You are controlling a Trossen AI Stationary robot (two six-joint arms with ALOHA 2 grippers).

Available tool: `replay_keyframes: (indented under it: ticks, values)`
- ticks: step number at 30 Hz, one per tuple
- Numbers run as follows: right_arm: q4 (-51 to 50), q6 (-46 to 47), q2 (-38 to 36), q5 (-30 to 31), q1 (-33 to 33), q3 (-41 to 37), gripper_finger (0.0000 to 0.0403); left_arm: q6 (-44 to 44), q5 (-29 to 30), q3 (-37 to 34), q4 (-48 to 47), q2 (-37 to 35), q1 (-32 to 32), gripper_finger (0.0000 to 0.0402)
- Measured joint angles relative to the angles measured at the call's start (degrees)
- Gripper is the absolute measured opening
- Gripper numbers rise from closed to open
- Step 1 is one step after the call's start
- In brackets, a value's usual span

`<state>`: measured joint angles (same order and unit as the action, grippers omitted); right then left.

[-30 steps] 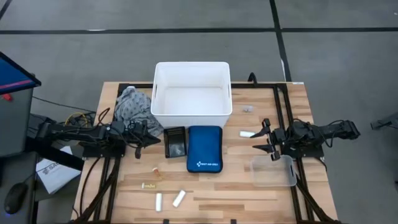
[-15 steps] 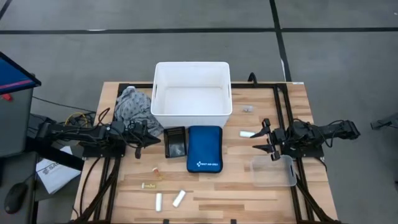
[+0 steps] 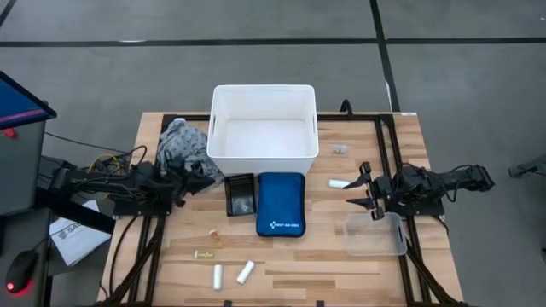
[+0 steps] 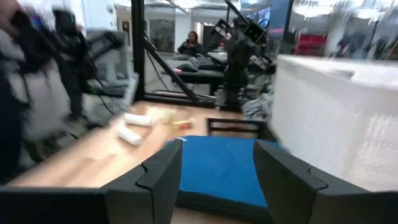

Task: Pick & place medical supplies in basket/bin
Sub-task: Put the gray patient gown into the white laundry basket

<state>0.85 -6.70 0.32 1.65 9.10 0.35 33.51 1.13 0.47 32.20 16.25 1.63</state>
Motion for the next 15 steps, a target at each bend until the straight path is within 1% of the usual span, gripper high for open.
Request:
replay_keyframes:
  ticks: [1,3,6,9,11,13,15]
  values:
    - [0.0,-2.5,0.0,0.1,-0.4,0.0,0.0193,-0.1,0.2,0.0,2.1,0.0,0.0,0.0000]
    - [0.7,-4.1,0.0,-0.3,-0.8,0.0,0.0193,-0.1,2.2,0.0,6.2,0.0,0.0,0.0000]
    - [1.6,-3.0,-0.2,-0.2,-1.6,0.0,0.0193,0.0,6.5,0.0,13.3,0.0,0.0,0.0000]
    - [5.7,-1.0,0.2,0.2,-2.4,0.0,0.0193,-2.3,10.6,0.0,20.7,0.0,0.0,0.0000]
    - [6.7,-0.9,0.4,0.2,-2.9,0.0,0.0193,-8.0,14.1,0.0,27.1,0.0,0.0,0.0000]
    - [9.3,-0.3,0.3,0.2,-3.2,0.0,0.0193,-16.0,18.9,0.9,33.5,0.0,-0.2,0.0000]
    - [11.2,2.5,0.4,0.1,-3.3,0.0,0.0193,-24.7,21.5,3.2,38.5,0.0,-0.6,0.0003]
